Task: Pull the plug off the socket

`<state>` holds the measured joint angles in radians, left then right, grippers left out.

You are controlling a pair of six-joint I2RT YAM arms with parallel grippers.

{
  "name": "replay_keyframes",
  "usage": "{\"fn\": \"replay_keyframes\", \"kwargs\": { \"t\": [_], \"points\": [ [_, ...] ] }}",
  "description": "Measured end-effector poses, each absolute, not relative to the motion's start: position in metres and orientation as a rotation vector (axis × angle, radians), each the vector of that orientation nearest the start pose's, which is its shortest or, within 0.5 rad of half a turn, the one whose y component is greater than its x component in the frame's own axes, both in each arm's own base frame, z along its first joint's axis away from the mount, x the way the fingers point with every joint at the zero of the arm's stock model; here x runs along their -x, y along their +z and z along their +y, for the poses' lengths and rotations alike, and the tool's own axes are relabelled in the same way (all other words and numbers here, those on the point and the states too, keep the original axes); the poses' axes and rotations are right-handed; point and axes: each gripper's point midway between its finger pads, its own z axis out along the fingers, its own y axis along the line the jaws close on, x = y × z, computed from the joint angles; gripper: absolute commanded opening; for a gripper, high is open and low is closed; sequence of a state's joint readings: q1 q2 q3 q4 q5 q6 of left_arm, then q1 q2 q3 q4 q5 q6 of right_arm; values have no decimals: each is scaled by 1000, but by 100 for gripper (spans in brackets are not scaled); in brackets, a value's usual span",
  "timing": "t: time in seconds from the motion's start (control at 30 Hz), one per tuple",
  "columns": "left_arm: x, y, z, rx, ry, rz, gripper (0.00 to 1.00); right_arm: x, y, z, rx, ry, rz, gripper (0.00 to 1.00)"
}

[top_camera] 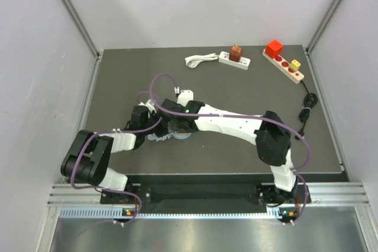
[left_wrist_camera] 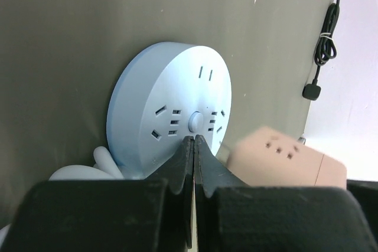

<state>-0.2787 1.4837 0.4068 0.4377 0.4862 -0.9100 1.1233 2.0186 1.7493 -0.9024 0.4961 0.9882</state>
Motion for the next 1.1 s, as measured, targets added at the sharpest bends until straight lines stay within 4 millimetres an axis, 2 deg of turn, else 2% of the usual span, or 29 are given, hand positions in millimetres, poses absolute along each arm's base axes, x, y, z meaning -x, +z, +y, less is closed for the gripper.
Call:
{"fn": "replay_keyframes", "kwargs": {
  "t": [0.13, 0.33, 0.43, 0.5, 0.63, 0.8, 0.93, 1.1],
  "points": [
    [-280, 42, -196, 455, -1155, 2348, 0, -237, 116, 376, 26, 197, 2543, 0],
    [-277, 47, -198, 396, -1168, 2341, 0, -241, 152, 360, -20, 301, 2483, 0],
    [-269, 50, -197, 340, -1163, 2358, 0, -231, 156, 345, -2, 353, 2471, 0],
    [-260, 51, -194, 315, -1145, 2384, 0, -220, 150, 331, 25, 400, 2460, 0],
    [-246, 62, -188, 268, -1114, 2402, 0, -194, 129, 284, 76, 477, 2397, 0],
    [-245, 85, -187, 213, -1115, 2364, 0, -193, 110, 244, 58, 487, 2210, 0],
    [-245, 98, -190, 200, -1139, 2335, 0, -191, 92, 229, 68, 367, 2082, 0],
    [-239, 107, -190, 209, -1170, 2312, 0, -191, 94, 233, 59, 215, 1898, 0]
  ]
}}
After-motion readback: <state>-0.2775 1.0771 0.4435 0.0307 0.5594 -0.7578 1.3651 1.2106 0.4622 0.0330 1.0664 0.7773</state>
